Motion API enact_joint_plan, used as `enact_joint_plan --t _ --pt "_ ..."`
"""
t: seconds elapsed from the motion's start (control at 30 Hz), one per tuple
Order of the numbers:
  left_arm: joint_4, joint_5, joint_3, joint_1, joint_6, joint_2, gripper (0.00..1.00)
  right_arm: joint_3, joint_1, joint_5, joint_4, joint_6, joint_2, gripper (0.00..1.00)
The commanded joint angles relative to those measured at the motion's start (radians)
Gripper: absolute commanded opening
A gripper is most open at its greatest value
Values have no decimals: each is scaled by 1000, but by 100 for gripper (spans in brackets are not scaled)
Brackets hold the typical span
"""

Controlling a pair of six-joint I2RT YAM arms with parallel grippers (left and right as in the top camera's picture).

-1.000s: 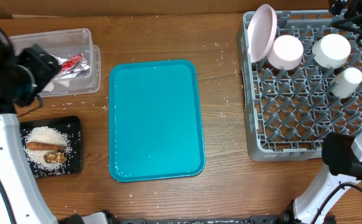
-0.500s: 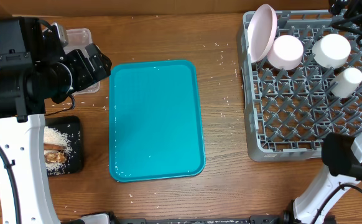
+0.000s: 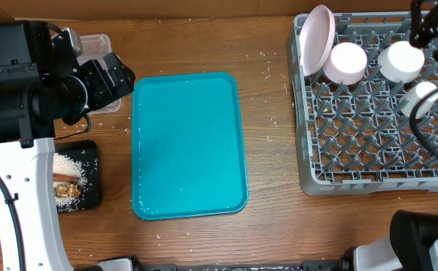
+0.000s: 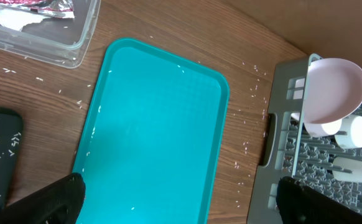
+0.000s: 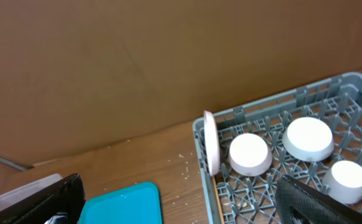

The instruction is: Sort waste into correct bins and load items into the dishwasher

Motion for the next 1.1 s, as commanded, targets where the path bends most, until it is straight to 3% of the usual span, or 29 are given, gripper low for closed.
enact_joint_plan --t 0.0,0.33,0.5,0.63,0.87,1.07 --pt "-3 7 2 -2 15 -11 100 5 4 -5 2 -4 -40 100" --pt "-3 7 2 -2 15 -11 100 -295 4 69 2 -4 -263 100" --pt "-3 7 2 -2 15 -11 100 -560 4 111 89 -31 -433 100" --pt "-3 7 2 -2 15 -11 100 -913 4 35 334 -91 -601 100" --pt "-3 7 2 -2 15 -11 100 -1699 4 -160 988 -106 -937 100" --pt "-3 7 2 -2 15 -11 100 -2197 7 -262 1460 -83 -1183 100"
